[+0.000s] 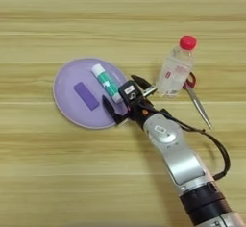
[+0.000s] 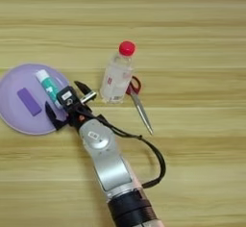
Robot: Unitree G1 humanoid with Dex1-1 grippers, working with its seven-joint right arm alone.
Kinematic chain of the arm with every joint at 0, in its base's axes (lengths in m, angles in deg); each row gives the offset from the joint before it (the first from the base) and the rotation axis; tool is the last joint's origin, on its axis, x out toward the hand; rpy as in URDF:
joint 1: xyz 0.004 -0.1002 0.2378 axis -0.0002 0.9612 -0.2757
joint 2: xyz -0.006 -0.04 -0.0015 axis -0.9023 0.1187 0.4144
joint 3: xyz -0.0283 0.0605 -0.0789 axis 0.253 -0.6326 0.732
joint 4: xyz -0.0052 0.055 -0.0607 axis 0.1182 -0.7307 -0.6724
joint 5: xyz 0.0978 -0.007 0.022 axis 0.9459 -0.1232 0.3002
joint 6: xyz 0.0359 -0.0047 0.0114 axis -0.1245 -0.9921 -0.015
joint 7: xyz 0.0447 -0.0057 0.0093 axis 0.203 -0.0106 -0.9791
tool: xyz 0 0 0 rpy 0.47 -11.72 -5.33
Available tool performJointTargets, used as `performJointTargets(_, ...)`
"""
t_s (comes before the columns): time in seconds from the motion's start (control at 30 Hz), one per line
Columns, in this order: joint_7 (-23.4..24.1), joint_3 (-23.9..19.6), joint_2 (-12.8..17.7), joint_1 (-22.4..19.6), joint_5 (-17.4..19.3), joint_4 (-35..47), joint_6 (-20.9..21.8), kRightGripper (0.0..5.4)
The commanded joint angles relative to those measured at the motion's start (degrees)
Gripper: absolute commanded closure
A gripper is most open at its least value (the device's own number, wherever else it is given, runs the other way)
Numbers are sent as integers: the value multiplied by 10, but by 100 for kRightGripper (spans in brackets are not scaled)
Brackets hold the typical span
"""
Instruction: Move the objects on the table
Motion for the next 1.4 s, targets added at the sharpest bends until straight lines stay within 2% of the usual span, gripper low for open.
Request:
performJointTargets(0.03,-12,-3,6,-46,1,34,-3,4)
performJointTargets(0.43,-85,-16,-3,-80,56,48,-88,4)
performJointTargets(0.7,-102,-34,-4,-102,84,21,-128,4)
performJointTargets(1.2,-108,-29,3,-99,82,4,-133,4)
performJointTargets(1.4,-108,-32,3,-105,84,-11,-155,4)
